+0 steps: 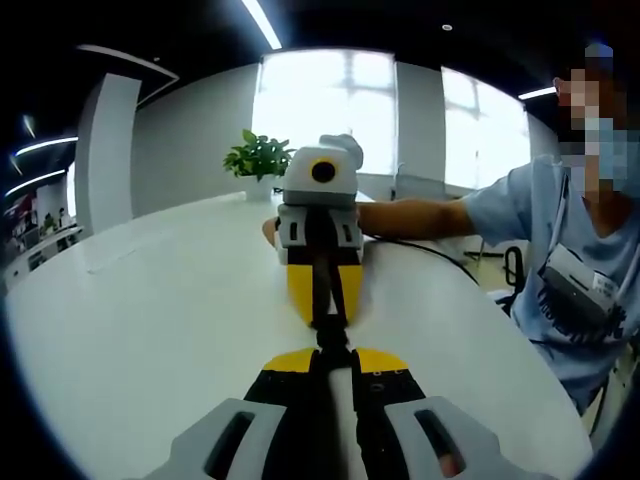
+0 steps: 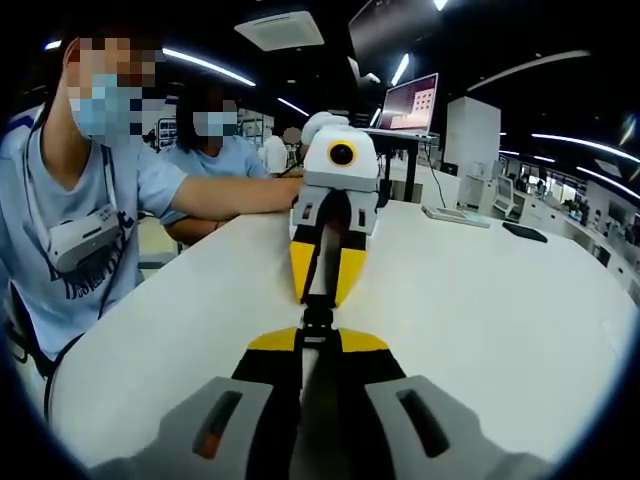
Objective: Snap the two parts of the plastic buckle together until the buckle closes and remains connected.
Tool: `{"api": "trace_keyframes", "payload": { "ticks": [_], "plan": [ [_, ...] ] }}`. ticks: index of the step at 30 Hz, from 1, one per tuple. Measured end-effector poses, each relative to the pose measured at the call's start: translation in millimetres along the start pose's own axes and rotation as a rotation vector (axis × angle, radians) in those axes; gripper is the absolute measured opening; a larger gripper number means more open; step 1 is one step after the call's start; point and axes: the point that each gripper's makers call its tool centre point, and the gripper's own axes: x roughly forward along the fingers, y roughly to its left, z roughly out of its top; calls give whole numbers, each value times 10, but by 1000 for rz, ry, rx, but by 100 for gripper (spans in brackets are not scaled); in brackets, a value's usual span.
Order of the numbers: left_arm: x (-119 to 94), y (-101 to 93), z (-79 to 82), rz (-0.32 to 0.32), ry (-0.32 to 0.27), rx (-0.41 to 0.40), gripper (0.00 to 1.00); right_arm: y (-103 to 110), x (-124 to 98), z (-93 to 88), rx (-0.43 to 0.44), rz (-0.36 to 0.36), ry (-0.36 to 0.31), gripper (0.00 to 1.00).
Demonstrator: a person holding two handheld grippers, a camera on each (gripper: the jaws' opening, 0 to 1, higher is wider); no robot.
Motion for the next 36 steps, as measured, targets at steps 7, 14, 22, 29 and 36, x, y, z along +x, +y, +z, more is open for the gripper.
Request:
{"api": "trace_keyframes", "payload": {
  "ticks": [7, 14, 22, 29, 36],
  "plan": [
    [-7, 10, 2, 0, 0, 1, 11, -1, 3, 1, 0, -1, 1, 12],
    [-5, 2, 1, -2, 0, 5, 11, -20, -5, 4, -5, -1, 1, 12],
    [-4, -6, 3, -10, 1, 12, 11, -10, 0, 9, -13, 2, 3, 12],
    [-8, 3, 3, -14, 0, 20, 11, -3, 5, 11, -16, 2, 4, 12],
    [-9, 3, 0, -23, -1, 30, 10, -4, 13, 14, -23, 3, 4, 11]
  ]
}}
